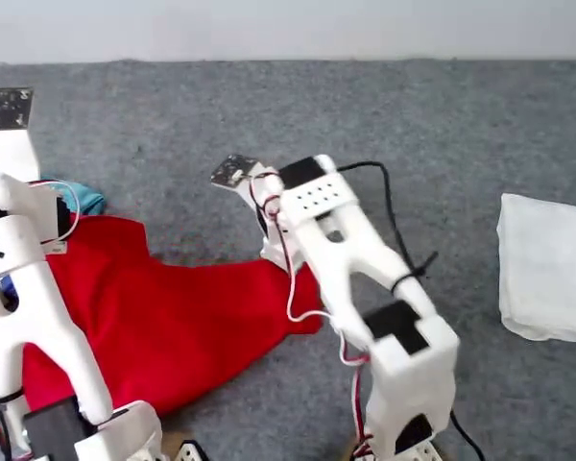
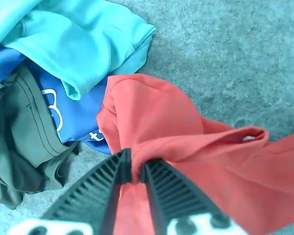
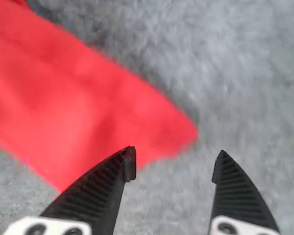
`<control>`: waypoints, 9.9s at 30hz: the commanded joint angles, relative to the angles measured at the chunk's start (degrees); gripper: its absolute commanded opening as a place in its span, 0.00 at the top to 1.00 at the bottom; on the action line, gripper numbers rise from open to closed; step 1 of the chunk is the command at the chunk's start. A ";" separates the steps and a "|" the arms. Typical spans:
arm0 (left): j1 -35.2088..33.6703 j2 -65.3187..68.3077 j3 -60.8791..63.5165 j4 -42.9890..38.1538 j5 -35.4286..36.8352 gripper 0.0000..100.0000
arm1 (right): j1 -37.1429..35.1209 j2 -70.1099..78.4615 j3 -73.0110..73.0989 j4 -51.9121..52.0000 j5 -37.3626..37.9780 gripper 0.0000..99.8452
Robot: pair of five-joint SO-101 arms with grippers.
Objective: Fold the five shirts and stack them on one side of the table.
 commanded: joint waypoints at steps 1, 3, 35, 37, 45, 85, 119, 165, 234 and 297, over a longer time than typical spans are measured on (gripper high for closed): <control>-0.26 -2.20 -0.22 -0.70 0.44 0.98 | -1.54 4.09 -5.54 0.66 -0.26 0.74; -0.26 -2.20 -0.22 -0.70 0.44 0.98 | -1.89 7.16 -7.38 1.80 -0.53 0.74; 12.57 -1.93 -22.73 0.53 -2.46 0.98 | 11.21 -17.10 -29.63 17.89 9.58 0.99; 14.42 -1.85 -27.12 -1.32 -3.60 0.98 | 12.62 -23.25 -29.63 17.27 10.29 0.99; 18.02 -2.20 -39.96 -11.60 -3.87 0.98 | 19.91 -42.51 -29.63 9.45 12.13 0.99; 16.44 -9.93 -43.38 1.76 -14.33 0.98 | 31.25 -54.29 -12.84 18.15 19.08 0.99; 16.09 -20.40 -20.44 1.85 -16.44 0.98 | 25.71 -58.95 19.25 17.98 20.92 0.99; 8.79 -20.04 46.73 -34.73 -22.24 0.98 | 6.99 -14.02 15.91 17.80 18.90 0.87; 8.88 -20.57 24.13 -34.46 -7.82 0.98 | 21.76 -34.24 -28.13 17.98 26.02 0.99; 21.89 11.69 9.27 -71.82 -22.51 0.98 | 37.93 -24.66 -2.11 -33.01 33.49 0.99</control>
